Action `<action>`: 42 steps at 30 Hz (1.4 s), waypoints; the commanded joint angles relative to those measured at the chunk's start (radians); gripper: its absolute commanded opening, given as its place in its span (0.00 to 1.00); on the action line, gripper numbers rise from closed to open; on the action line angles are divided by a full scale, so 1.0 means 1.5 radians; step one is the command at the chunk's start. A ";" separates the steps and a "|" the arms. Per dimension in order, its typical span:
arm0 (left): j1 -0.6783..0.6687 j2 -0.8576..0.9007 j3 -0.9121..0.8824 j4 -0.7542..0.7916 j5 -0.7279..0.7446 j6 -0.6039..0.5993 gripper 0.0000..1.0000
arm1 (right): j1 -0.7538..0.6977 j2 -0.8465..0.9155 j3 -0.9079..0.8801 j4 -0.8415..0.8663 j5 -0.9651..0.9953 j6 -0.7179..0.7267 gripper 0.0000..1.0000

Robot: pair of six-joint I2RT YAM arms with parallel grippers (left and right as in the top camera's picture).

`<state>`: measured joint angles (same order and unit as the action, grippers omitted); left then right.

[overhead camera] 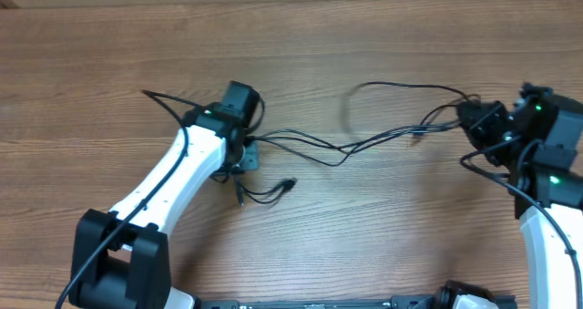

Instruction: Untangle cables

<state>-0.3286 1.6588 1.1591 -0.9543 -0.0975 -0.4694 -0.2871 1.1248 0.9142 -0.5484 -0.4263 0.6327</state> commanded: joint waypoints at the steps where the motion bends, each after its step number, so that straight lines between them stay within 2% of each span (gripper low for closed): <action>1: 0.050 -0.007 0.012 0.002 0.003 -0.022 0.04 | -0.038 -0.009 0.017 -0.006 0.040 -0.006 0.04; 9: 0.190 -0.007 0.012 0.091 0.352 0.101 0.04 | -0.052 -0.008 0.015 -0.026 0.044 -0.006 0.04; 12: 0.227 -0.007 0.012 0.132 0.395 0.129 0.04 | -0.052 -0.002 0.015 -0.038 0.028 -0.007 0.04; 20: 0.234 -0.006 0.012 0.180 0.389 0.179 0.04 | -0.033 0.051 0.015 -0.035 -0.092 -0.061 0.04; 27: 0.231 -0.006 0.010 0.170 0.361 0.175 0.04 | 0.039 0.112 0.015 -0.034 -0.103 -0.061 0.04; 34: 0.231 -0.006 0.010 0.152 0.237 0.104 0.04 | 0.129 0.153 0.015 -0.006 -0.101 -0.061 0.04; 37: 0.231 -0.006 0.010 0.140 0.139 0.042 0.04 | 0.166 0.166 0.015 0.016 -0.101 -0.061 0.04; 42: 0.231 -0.006 0.010 0.138 0.095 0.018 0.04 | 0.200 0.187 0.015 0.056 -0.101 -0.061 0.04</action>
<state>0.0196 1.6588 1.1599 -0.7448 0.1509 -0.3790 -0.0151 1.3823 0.9142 -0.4908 -0.5728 0.5495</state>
